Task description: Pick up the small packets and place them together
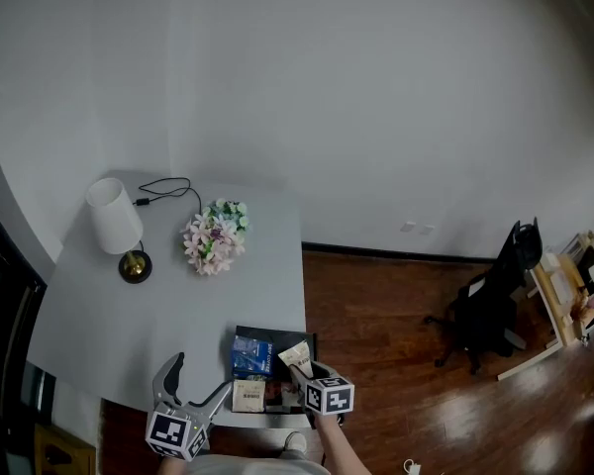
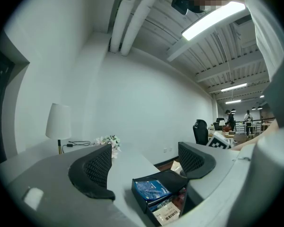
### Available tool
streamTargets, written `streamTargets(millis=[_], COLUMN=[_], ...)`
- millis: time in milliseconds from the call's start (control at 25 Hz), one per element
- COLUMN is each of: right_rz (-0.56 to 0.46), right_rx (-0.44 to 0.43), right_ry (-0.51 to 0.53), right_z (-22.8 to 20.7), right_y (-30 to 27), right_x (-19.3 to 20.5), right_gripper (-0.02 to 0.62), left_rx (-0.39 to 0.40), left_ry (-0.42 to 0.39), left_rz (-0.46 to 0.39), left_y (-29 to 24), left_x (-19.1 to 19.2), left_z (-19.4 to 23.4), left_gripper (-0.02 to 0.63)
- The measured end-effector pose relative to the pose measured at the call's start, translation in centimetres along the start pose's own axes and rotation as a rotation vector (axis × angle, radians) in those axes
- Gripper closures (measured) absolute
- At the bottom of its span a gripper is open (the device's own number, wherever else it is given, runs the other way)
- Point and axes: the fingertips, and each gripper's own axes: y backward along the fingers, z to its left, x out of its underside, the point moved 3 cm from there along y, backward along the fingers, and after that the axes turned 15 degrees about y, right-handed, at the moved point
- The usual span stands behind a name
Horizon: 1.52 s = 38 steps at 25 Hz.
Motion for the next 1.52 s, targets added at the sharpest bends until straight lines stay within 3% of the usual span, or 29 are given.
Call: streamTargets(millis=[200, 320, 440, 560, 680, 720, 840, 920, 1120, 1520], right_rz=[0.059, 0.037, -0.053, -0.265, -0.456, -0.480, -0.516, -0.551, -0.585, -0.618], right_rx=[0.156, 0.205, 0.193, 0.138, 0.105, 0.124, 0.195, 0.209, 0.194, 0.138], right_ry=[-0.232, -0.244, -0.186, -0.125, 0.013, 0.079, 0.264, 0.328, 0.412, 0.439], right_z=[-4.1, -4.1, -3.4, -2.6, -1.5, -1.3, -0.8, -0.4, 0.7, 0.8], right_y=[-2.8, -3.1, -1.5, 1.7, 6.1, 7.5, 10.3, 11.1, 11.9, 13.1], right_x=[1.8, 1.7, 0.1, -3.1, -6.6, -7.4, -9.0, -9.8, -10.6, -10.3], right_gripper=[0.365, 0.169, 0.160, 0.160, 0.164, 0.201, 0.221, 0.221, 0.221, 0.222], left_rx=[0.033, 0.028, 0.020, 0.013, 0.020, 0.025, 0.043, 0.056, 0.089, 0.102], left_ry=[-0.013, -0.016, -0.018, -0.014, -0.012, -0.010, -0.008, -0.009, -0.019, -0.035], left_rz=[0.006, 0.006, 0.003, -0.001, -0.011, -0.015, -0.027, -0.030, -0.023, -0.011], left_y=[-0.5, -0.4, -0.1, 0.0, -0.2, -0.3, -0.7, -1.0, -1.8, -2.2], left_x=[0.0, -0.2, -0.3, -0.3, -0.5, -0.5, -0.7, -0.7, -0.6, -0.2], left_z=[-1.1, -0.9, -0.7, -0.5, -0.6, -0.7, -1.0, -1.3, -2.5, -3.9], left_gripper=[0.170, 0.170, 0.170, 0.170, 0.170, 0.170, 0.170, 0.170, 0.170, 0.170])
